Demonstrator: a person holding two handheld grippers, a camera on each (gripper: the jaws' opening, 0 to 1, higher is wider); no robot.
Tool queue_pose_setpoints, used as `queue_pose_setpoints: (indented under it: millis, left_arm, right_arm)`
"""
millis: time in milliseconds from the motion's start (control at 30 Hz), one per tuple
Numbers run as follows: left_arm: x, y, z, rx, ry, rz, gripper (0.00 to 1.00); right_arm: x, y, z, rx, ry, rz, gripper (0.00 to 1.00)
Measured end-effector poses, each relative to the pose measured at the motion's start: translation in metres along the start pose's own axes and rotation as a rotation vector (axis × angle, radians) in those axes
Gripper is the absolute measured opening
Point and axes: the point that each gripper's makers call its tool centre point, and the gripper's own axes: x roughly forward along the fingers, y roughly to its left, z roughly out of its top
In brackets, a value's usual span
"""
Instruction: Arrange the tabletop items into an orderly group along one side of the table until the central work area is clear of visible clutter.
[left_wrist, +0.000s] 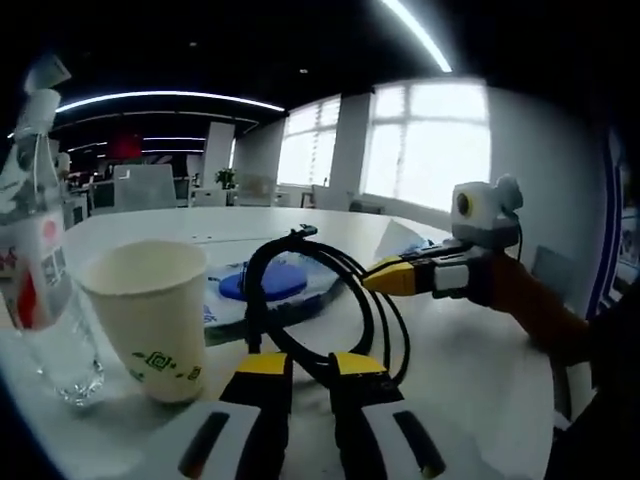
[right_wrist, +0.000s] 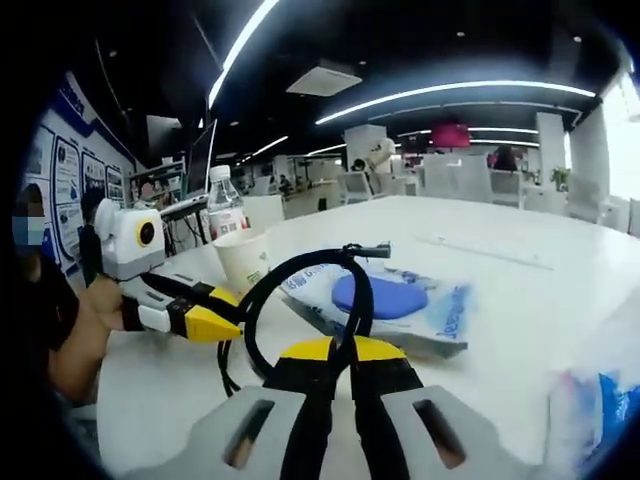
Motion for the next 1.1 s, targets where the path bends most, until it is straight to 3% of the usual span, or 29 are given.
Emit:
queue_pose_setpoints:
  millis: [267,800,1100]
  left_arm:
    - [-0.010,-0.006,0.005,0.017,-0.031,0.004,0.08]
    - [-0.031,-0.013,0.036,0.080,-0.123,0.030,0.04]
    - [-0.043,-0.015,0.049,0.094,-0.159,0.035,0.03]
  right_arm:
    - [-0.005,0.004,0.008,-0.018,-0.033,0.003,0.01]
    - [-0.027,0.014,0.041,-0.060,-0.154,0.016,0.00]
    - [-0.035,0.015,0.051,-0.067,-0.197,0.017,0.00]
